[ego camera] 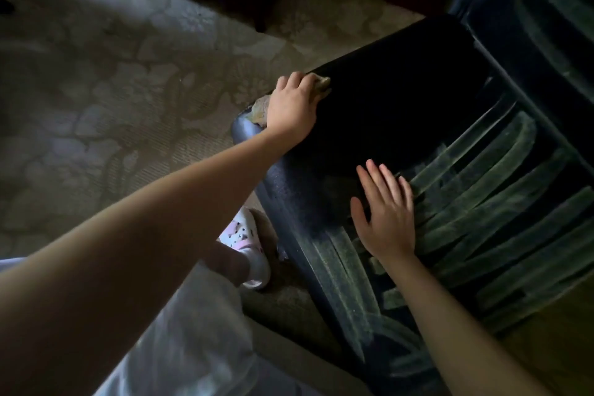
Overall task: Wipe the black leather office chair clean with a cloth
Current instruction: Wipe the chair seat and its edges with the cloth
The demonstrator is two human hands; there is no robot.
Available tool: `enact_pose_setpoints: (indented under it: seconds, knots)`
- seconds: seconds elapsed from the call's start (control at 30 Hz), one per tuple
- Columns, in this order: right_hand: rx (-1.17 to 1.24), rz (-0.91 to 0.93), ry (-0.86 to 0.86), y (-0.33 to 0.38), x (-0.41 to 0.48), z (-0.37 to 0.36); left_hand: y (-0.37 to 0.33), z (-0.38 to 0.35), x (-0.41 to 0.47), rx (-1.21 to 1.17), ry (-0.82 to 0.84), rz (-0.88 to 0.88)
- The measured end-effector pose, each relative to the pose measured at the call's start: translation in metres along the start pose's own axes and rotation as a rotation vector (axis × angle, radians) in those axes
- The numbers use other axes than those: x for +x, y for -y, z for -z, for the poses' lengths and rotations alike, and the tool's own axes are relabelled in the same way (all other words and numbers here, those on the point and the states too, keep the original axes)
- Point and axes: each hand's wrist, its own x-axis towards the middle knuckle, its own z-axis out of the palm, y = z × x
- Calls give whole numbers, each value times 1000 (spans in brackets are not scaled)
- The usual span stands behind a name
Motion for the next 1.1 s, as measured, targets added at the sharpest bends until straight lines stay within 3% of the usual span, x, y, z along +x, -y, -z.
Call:
enact_pose_setpoints:
  seconds: [0.1, 0.27, 0.57, 0.7, 0.9, 1.1]
  knots:
    - [-22, 4, -5, 1, 0, 0, -4, -2, -29, 34, -28, -126]
    - [-41, 19, 0, 0, -1, 0, -25, -4, -99, -28, -11, -166]
    - [113, 30, 14, -2, -6, 15, -47, 9, -202, -171, 157, -301]
    - [160, -3, -28, -10, -13, 33, -31, 28, -180, -333, 340, -393]
    - [58, -127, -20, -44, -23, 51, -44, 36, -87, -324, 176, -73]
    - [-35, -290, -1, -78, -45, 48, -45, 4, -42, -195, 109, -69]
